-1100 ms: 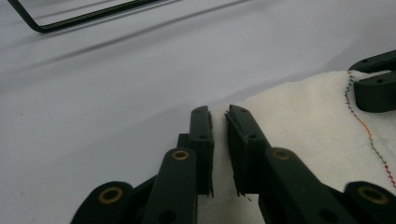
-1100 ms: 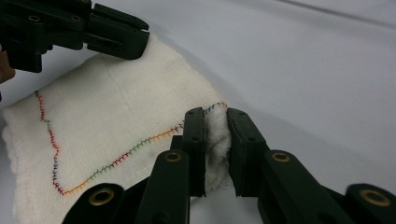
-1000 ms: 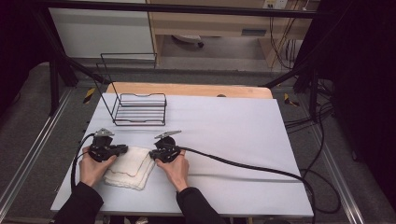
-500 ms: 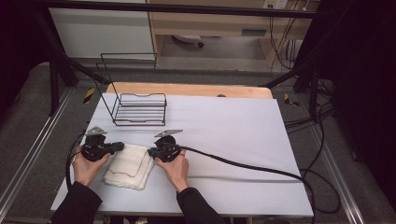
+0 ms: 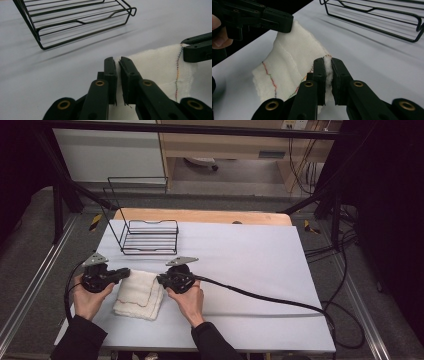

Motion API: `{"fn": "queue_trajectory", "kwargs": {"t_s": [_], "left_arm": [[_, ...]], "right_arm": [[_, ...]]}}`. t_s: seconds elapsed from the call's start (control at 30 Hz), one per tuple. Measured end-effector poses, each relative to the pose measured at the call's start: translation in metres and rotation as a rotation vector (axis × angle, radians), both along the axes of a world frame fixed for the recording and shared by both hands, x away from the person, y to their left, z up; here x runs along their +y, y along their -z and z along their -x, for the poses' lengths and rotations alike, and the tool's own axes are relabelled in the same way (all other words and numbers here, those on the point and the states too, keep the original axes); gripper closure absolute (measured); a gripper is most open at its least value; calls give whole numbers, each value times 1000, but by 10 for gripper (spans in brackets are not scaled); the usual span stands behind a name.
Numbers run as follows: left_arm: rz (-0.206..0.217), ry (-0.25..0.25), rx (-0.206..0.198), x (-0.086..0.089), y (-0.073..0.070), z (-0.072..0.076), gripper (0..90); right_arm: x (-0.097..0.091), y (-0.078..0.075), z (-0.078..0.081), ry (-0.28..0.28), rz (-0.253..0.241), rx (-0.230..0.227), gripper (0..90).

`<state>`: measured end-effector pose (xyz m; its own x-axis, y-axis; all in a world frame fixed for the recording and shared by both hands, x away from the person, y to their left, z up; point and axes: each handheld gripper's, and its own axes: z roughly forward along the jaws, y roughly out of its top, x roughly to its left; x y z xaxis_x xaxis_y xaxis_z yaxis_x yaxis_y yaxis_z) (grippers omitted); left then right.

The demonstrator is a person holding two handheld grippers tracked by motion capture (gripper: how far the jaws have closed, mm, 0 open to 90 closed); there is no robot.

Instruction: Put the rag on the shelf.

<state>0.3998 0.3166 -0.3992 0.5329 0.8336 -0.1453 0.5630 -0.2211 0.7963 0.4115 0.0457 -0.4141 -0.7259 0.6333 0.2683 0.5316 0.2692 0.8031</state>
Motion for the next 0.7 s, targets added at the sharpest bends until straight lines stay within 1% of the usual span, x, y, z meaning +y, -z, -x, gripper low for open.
{"fn": "queue_trajectory", "kwargs": {"t_s": [0.1,0.17,0.3,0.37,0.4,0.7], "left_arm": [[14,0,-20,0,-6,3,837],[15,1,-32,1,-9,5,837],[32,2,-55,1,-15,8,837],[36,2,-65,1,-17,9,837],[38,3,-69,1,-19,10,837],[51,5,-103,-1,-28,15,837]], "right_arm": [[-1,-3,1,2,-7,-11,829],[-2,-7,2,3,-17,-23,829],[-4,-16,4,-4,-24,-61,830],[-5,-18,5,-3,-26,-64,830],[-6,-19,5,-5,-27,-75,830],[-10,-30,7,-6,-37,-108,831]]}}
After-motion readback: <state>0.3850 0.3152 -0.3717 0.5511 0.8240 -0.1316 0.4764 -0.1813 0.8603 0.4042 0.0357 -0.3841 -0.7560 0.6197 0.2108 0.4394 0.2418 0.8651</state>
